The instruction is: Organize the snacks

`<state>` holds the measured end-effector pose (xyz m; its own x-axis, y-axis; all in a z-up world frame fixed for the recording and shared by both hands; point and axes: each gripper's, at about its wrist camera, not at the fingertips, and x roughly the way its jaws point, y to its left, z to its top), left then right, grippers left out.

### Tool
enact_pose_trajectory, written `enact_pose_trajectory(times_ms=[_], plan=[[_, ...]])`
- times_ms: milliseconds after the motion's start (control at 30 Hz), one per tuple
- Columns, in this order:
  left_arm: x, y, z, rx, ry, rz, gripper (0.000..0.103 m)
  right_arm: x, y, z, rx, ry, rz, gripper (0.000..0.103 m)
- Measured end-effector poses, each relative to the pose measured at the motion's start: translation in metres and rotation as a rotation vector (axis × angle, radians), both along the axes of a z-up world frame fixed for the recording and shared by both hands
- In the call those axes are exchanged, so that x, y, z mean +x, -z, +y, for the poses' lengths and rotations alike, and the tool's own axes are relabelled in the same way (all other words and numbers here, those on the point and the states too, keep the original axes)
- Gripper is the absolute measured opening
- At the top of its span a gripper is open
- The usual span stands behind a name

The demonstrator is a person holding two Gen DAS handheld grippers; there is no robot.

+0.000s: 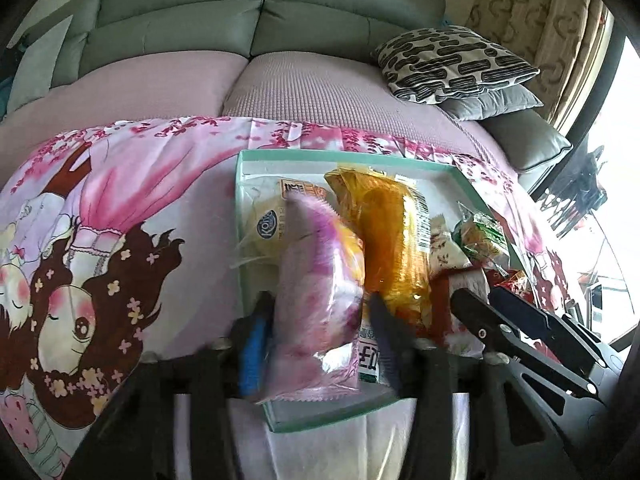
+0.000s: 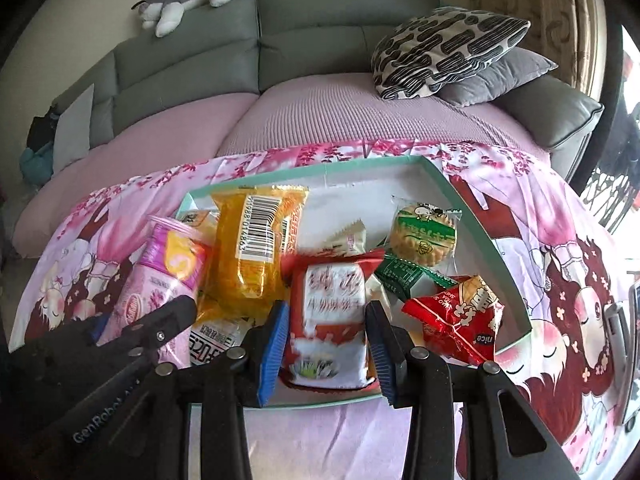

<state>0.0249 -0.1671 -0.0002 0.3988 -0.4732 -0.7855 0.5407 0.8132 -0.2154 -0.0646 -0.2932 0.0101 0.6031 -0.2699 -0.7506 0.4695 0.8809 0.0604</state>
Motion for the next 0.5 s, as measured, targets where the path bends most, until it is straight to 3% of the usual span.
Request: enact_pose_trajectory(times_ms=[200, 300, 467, 500], plan=[[-0.001, -0.004, 0.010, -0.008, -0.036, 0.018, 0.064, -0.005, 0.003, -0.006, 0.027, 0.006, -0.004, 0.045], [-0.004, -0.011, 0.017, -0.015, -0.045, 0.006, 0.079, -0.008, 0.001, -0.006, 0.036, -0.004, -0.017, 0.056], [-0.013, -0.024, 0.031, 0.008, -0.098, -0.045, 0.090, -0.014, -0.004, -0.001, 0.031, -0.009, -0.016, 0.065], [-0.014, -0.025, 0.034, 0.015, -0.116, -0.058, 0.097, -0.015, -0.005, 0.000, 0.030, -0.011, -0.017, 0.072]])
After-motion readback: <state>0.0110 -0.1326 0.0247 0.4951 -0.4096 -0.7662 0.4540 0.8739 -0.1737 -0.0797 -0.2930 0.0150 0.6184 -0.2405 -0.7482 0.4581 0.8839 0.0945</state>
